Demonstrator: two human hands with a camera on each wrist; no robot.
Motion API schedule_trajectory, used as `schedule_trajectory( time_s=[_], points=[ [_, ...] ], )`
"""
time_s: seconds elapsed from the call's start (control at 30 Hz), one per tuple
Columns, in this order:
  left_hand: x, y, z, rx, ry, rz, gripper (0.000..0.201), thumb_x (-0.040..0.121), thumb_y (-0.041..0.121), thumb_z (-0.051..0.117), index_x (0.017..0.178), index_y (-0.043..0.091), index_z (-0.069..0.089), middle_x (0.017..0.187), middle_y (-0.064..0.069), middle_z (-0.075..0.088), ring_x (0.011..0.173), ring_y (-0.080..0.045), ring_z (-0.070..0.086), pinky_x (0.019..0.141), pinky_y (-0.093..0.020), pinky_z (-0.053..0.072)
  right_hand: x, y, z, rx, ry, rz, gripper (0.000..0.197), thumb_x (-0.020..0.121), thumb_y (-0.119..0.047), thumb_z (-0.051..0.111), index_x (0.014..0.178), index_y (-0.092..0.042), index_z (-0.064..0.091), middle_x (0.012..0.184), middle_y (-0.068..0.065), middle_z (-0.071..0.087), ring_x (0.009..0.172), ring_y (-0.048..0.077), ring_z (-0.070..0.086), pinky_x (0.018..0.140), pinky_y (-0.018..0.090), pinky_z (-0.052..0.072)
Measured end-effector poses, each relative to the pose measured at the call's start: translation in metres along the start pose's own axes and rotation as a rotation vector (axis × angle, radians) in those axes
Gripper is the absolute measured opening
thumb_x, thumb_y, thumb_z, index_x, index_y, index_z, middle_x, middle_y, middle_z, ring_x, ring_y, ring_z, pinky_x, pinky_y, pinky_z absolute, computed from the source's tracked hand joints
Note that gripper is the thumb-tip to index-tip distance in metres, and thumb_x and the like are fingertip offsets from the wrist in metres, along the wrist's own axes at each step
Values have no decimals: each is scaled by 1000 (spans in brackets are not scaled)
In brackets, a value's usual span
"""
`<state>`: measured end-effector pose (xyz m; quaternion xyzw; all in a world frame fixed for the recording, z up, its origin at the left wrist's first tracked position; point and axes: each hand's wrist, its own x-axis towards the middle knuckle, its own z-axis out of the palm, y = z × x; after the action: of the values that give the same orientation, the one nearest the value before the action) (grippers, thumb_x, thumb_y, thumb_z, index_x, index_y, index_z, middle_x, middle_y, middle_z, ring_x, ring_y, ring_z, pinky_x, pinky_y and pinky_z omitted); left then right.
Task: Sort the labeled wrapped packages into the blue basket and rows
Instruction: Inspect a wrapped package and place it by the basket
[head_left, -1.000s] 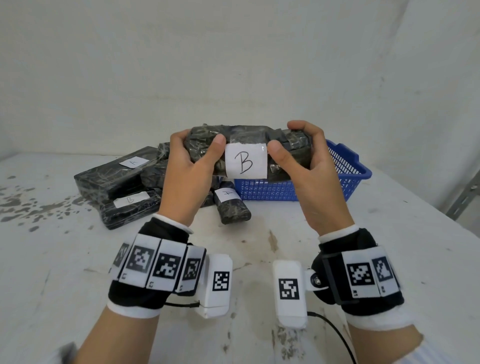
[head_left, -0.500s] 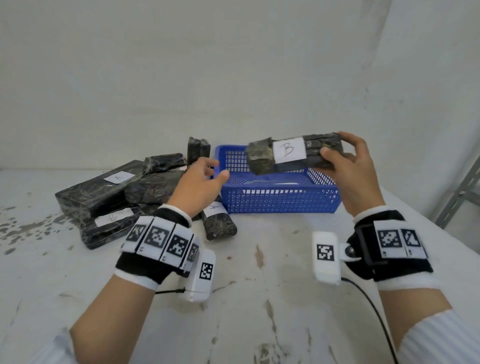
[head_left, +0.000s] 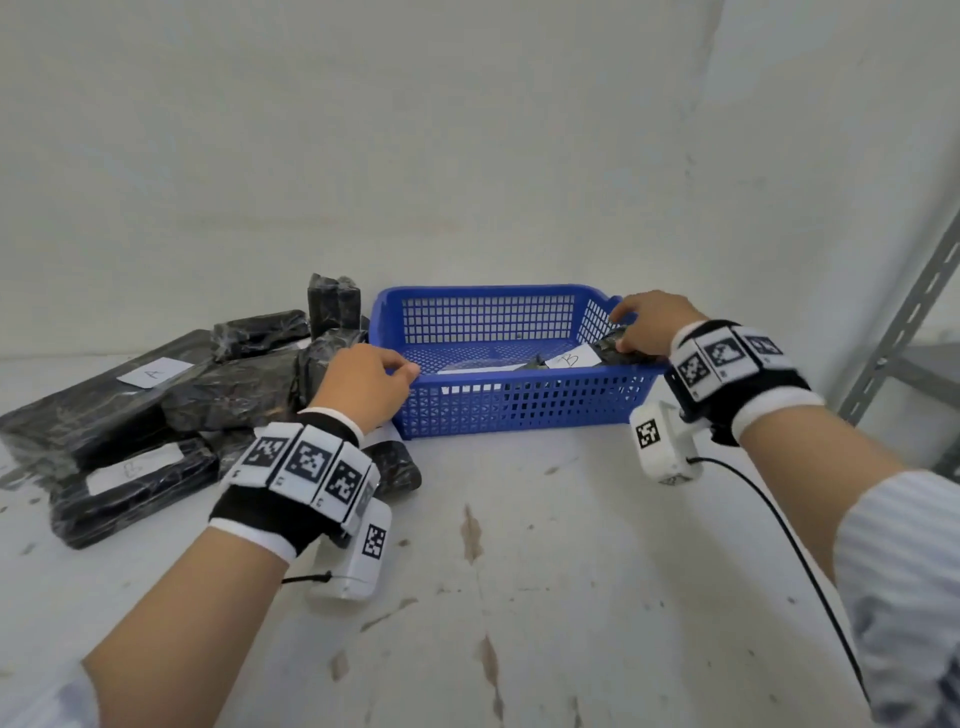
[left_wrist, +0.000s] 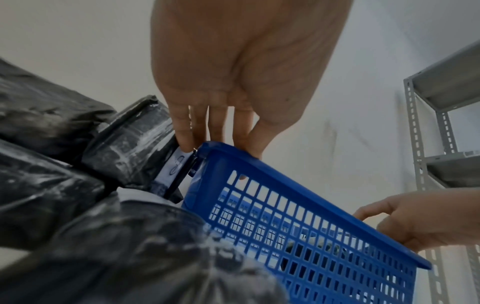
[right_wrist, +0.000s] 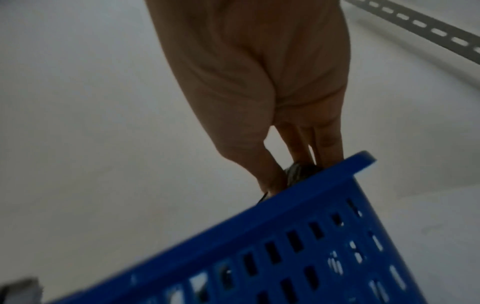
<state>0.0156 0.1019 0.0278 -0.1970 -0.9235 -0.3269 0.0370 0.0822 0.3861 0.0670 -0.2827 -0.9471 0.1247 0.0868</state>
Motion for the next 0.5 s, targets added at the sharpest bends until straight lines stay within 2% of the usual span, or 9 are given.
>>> schedule_trajectory(
  time_s=[0.07,0.13,0.23,0.3,0.33,0.4,0.43,0.47,0.5],
  points=[
    [-1,-1,1,-2,3,5,32,100,30,49,117,11,69,123,-9,65,110,-24,59,84,-25,38,10,-2,3,-161,-50,-11,39,93,-14,67,131,-13,63,134,9,61,119,28,59,92,32,48],
    [-2,-1,2,-10,12,6,33,100,30,49,118,10,68,125,-9,64,112,-24,57,83,-24,35,19,-4,8,-215,-82,1,39,90,-17,71,128,-10,64,127,10,65,111,28,63,89,33,52],
    [-2,-1,3,-11,15,6,34,100,31,49,120,10,67,127,-9,63,113,-23,56,84,-24,34,26,-3,15,-233,-98,15,43,91,-20,71,130,-7,60,128,14,63,112,32,63,94,39,54],
    [-1,-2,3,-6,5,2,34,100,32,49,120,11,66,128,-8,62,113,-23,56,84,-25,34,29,-4,20,-267,-88,16,42,94,-16,66,132,-3,57,125,15,61,104,33,63,88,38,53],
    [-1,-3,3,-2,1,-1,34,100,32,49,120,11,66,129,-8,61,113,-23,56,85,-25,35,30,-4,23,-289,-79,5,41,95,-14,63,134,-2,55,126,15,59,101,32,61,86,36,51],
    [0,-4,3,3,0,1,34,99,34,50,120,12,66,130,-8,60,113,-23,55,86,-27,35,33,-7,27,-359,-111,-1,47,99,-12,57,143,-1,45,144,16,49,114,31,56,96,37,47],
    [0,-5,3,3,1,4,34,99,34,50,120,13,66,130,-8,60,113,-23,55,87,-27,36,35,-8,27,-385,-132,-2,48,100,-11,56,145,-1,43,148,16,46,115,31,55,100,37,45],
    [1,-6,3,3,0,7,33,99,34,51,119,13,67,130,-8,59,113,-23,55,87,-27,36,37,-9,28,-400,-137,-18,45,100,-10,56,142,0,45,147,17,47,106,30,55,98,37,47],
    [1,-7,3,2,0,12,33,98,35,51,118,13,67,130,-7,59,113,-22,54,87,-27,35,39,-10,28,-418,-128,-43,40,98,-10,59,136,0,51,141,18,52,96,28,54,90,36,49]
  ],
)
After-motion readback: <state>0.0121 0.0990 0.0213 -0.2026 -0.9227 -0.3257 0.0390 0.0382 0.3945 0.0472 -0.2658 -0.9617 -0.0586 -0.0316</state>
